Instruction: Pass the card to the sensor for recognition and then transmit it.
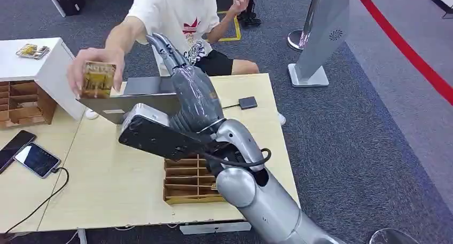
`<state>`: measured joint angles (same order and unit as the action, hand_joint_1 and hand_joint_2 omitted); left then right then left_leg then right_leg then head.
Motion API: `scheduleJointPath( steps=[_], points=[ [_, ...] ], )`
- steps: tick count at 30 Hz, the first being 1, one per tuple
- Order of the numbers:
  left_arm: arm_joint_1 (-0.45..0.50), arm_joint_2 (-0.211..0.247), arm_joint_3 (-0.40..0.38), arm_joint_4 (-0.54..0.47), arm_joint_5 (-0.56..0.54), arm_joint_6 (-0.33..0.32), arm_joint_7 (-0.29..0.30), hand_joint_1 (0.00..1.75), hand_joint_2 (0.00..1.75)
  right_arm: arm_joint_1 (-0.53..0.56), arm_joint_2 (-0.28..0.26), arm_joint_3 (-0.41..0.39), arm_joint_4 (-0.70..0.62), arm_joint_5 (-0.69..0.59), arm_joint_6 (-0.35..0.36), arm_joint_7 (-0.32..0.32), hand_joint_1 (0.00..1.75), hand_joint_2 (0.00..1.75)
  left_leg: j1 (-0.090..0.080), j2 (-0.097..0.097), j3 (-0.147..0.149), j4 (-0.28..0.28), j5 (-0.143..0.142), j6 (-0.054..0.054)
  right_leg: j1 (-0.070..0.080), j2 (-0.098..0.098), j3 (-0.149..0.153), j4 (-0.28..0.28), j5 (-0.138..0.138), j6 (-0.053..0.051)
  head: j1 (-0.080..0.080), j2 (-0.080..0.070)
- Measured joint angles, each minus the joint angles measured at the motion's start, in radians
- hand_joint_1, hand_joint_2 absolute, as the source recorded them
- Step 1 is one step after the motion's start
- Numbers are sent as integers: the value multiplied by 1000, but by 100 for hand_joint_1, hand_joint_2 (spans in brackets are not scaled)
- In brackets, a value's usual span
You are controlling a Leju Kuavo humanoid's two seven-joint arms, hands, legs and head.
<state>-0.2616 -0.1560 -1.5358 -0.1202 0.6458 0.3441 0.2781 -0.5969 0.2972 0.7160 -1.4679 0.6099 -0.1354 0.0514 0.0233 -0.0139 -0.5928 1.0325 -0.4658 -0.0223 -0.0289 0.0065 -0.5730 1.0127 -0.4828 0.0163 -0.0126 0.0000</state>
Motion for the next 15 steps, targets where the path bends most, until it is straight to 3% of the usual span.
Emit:
scheduleJointPath(
  steps=[4, 8, 15],
  points=[
    [1, 2, 0, 0, 23, 21, -8, 0, 0, 46, -9, 0, -43, -245, 46, -79, 0, 0, 0, 0, 0, 0, 0, 0, 0, 0, 0, 0, 0, 0, 0, 0],
    [5, 3, 0, 0, 44, 34, -11, 0, 0, 96, -36, -1, -78, -406, 75, -136, 0, 0, 0, 0, 0, 0, 0, 0, 0, 0, 0, 0, 0, 0, 0, 0],
    [19, 8, 13, 0, 89, 53, -29, 0, 0, 174, -91, -1, -103, -468, 84, -170, 0, 0, 0, 0, 0, 0, 0, 0, 0, 0, 0, 0, 0, 0, 0, 0]
  ],
)
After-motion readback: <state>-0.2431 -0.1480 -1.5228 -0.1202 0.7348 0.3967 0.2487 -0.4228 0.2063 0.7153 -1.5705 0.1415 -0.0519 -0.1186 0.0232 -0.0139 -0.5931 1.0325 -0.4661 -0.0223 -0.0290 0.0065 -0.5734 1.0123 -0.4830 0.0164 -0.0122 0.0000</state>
